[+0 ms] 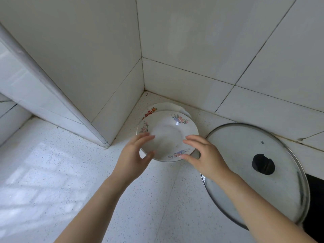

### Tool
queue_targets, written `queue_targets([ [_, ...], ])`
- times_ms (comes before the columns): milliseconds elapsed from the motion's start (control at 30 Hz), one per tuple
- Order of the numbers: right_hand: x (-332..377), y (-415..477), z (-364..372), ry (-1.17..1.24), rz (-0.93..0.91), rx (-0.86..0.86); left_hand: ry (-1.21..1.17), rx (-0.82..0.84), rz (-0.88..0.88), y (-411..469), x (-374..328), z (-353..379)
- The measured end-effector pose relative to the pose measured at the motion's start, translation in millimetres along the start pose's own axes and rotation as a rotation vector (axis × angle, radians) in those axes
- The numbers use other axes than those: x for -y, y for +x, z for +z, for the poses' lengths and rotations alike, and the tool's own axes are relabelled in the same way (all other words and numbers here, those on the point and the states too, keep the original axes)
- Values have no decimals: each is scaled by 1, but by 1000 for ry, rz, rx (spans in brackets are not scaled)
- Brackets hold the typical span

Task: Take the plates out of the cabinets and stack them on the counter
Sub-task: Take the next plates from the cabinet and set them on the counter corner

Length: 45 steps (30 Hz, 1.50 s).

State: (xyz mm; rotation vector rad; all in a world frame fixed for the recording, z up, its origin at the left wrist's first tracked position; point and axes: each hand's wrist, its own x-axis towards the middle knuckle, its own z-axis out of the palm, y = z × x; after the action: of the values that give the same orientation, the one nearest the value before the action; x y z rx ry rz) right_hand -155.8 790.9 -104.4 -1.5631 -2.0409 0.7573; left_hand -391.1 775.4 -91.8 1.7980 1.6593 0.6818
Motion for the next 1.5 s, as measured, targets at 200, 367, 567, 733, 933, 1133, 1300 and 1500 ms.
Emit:
queue_targets([
  [200,1,2,0,-8,-23,96,25,32,36,-4,7,16],
  [367,-7,2,7,-53,-45,97,77,44,81,-2,16,21],
  [567,-16,13,16,-99,-84,77,180,58,125,9,22,27],
  [733,-20,24,22,-139,-60,108,264,70,152,19,28,34],
  [933,-24,22,26,-153,-79,84,274,64,176,20,31,35],
  [1133,-11,9,11,-150,-48,87,315,89,183,18,24,32],
  [1300,8,-18,-13,-126,82,44,246,104,152,5,9,26],
  [1500,47,-64,-30,-29,167,-57,159,133,169,-28,-28,10],
])
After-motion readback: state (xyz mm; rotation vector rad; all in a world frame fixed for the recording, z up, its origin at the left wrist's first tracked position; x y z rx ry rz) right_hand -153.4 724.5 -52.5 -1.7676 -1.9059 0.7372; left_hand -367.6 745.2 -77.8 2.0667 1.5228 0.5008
